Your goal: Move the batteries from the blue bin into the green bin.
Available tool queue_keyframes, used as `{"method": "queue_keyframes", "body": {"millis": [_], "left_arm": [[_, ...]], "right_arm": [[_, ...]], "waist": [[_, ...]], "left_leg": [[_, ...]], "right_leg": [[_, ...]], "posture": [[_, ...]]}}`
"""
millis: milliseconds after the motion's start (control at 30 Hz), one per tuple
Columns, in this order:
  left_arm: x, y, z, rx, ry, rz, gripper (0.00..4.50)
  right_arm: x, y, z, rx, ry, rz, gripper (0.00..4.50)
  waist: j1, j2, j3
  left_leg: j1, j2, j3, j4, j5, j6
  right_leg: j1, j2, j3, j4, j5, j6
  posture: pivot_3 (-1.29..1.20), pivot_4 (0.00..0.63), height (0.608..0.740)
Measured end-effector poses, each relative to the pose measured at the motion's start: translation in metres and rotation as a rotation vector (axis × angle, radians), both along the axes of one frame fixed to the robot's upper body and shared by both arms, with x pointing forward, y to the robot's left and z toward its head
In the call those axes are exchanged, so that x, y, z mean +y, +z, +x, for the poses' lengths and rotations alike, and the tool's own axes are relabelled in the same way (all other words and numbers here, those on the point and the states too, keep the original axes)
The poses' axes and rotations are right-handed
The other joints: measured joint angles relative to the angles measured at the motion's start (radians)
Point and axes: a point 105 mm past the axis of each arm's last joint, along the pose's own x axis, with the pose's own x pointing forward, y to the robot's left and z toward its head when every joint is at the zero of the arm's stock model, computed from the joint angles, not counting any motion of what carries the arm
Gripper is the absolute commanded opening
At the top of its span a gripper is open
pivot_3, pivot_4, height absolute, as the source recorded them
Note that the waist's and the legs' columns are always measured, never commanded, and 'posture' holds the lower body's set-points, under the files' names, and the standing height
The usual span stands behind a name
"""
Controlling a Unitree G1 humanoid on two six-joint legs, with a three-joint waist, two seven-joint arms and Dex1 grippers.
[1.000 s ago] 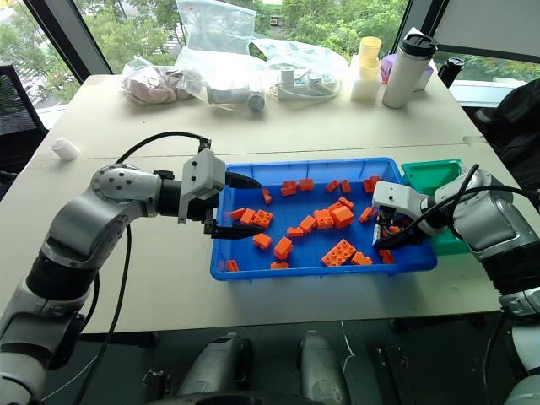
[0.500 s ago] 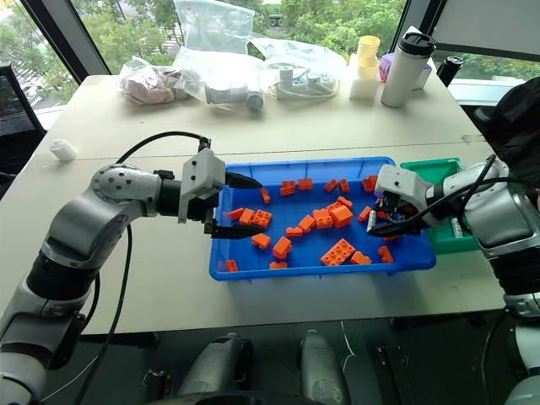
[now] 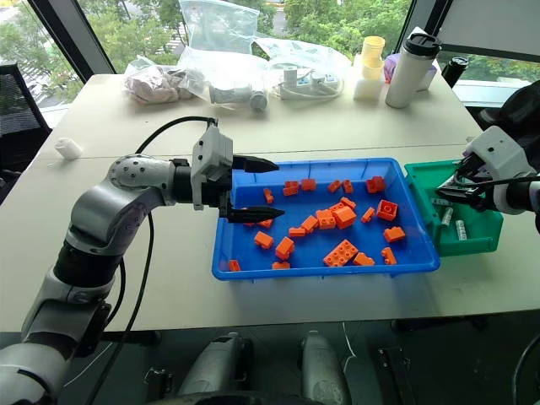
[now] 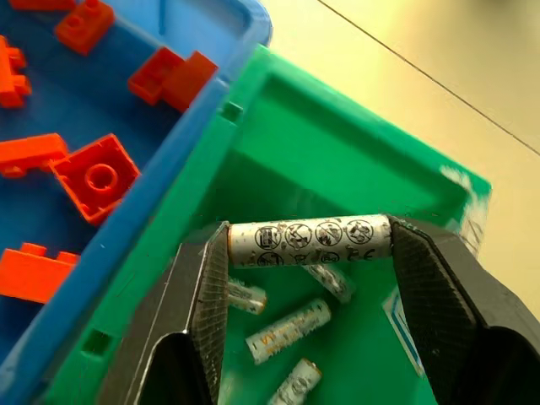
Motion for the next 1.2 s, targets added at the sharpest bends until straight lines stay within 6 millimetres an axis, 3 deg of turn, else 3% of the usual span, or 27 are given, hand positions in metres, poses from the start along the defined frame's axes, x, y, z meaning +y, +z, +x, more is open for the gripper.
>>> {"method": "queue_keyframes", "body": {"millis": [133,167,233,267,467,533,700,767,867,933,1033,1200], "left_arm": [[0.0,-0.003,0.002,-0.007,0.002,0.006,4.5],[0.0,-0.003,0.003,-0.012,0.008,0.009,4.5],[0.001,-0.004,0.004,-0.011,0.014,0.013,4.5],[0.002,-0.004,0.004,-0.009,0.016,0.015,4.5],[0.004,-0.003,0.003,0.011,0.021,0.015,4.5],[0.006,-0.002,0.003,0.017,0.029,0.013,4.5],[0.029,0.007,0.004,0.038,0.092,0.0,4.5],[0.041,0.009,0.002,0.056,0.122,-0.005,4.5],[0.068,0.006,-0.006,0.116,0.2,-0.009,4.5],[0.073,0.005,-0.011,0.139,0.221,-0.023,4.5],[0.098,-0.013,-0.025,0.242,0.338,-0.014,4.5],[0.106,-0.005,-0.029,0.247,0.398,-0.041,4.5]], "right_arm": [[-0.009,0.001,0.001,-0.031,-0.057,0.024,2.22],[-0.009,-0.001,0.002,-0.031,-0.061,0.03,3.27],[-0.01,-0.002,0.002,-0.028,-0.068,0.039,4.23],[-0.011,-0.003,0.002,-0.027,-0.07,0.043,4.37],[-0.011,-0.004,0.005,-0.025,-0.076,0.038,4.37],[-0.011,0.005,0.009,-0.065,-0.084,0.045,4.37],[0.024,0.034,0.01,-0.235,0.075,0.21,4.37],[0.036,0.032,0.002,-0.226,0.132,0.254,4.37],[0.051,0.009,-0.022,-0.099,0.195,0.311,4.37],[0.056,0.007,-0.029,-0.076,0.21,0.338,4.37],[0.072,0.009,-0.055,-0.041,0.264,0.418,4.37],[0.085,0.01,-0.066,-0.027,0.307,0.466,4.37]], "waist": [[-0.01,0.0,0.0],[-0.01,0.0,0.0],[-0.009,0.0,0.0],[-0.009,0.0,0.0],[-0.009,0.0,0.0],[-0.009,0.0,0.0],[-0.014,0.0,0.0],[-0.01,0.0,0.0],[-0.003,0.0,0.0],[-0.003,0.0,0.0],[-0.009,0.0,0.0],[-0.005,-0.001,0.0]], "left_leg": [[0.0,0.0,0.0,0.0,0.0,0.0],[0.0,0.0,0.0,0.0,0.0,0.0],[0.0,0.0,0.0,0.0,0.0,0.0],[0.0,0.0,0.0,0.0,0.0,0.0],[0.0,0.0,0.0,0.0,0.0,0.0],[0.0,0.0,0.0,0.0,0.0,0.0],[0.0,0.002,-0.001,-0.001,0.0,0.0],[0.0,0.002,-0.001,0.0,0.0,0.0],[-0.001,0.001,-0.002,0.0,0.0,0.0],[-0.001,0.0,-0.001,0.001,0.0,0.0],[0.0,0.003,-0.002,-0.001,-0.001,0.001],[0.005,0.001,-0.002,0.0,-0.001,0.001]], "right_leg": [[0.0,0.0,0.0,0.0,0.0,0.0],[0.0,0.0,0.0,0.0,0.0,0.0],[0.0,0.001,0.0,0.0,0.0,0.0],[0.0,0.001,0.0,0.0,0.0,0.0],[0.0,0.0,0.0,0.0,0.0,0.0],[0.0,0.0,0.0,0.0,0.0,0.0],[0.0,0.002,0.0,0.0,0.0,0.0],[0.0,0.002,0.0,0.0,0.0,0.0],[0.0,0.0,0.0,-0.001,0.0,0.0],[0.001,-0.001,0.0,-0.001,0.0,0.0],[0.001,-0.001,0.001,-0.001,0.0,0.0],[0.008,0.0,-0.001,-0.001,0.0,0.0]], "posture": [[0.0,0.15,0.74],[0.0,0.15,0.74],[0.0,0.15,0.74],[0.0,0.15,0.74],[0.0,0.15,0.74],[0.0,0.15,0.74],[0.0,0.15,0.74],[0.0,0.15,0.74],[0.0,0.15,0.74],[0.0,0.15,0.74],[0.0,0.15,0.74],[0.0,0.15,0.74]]}}
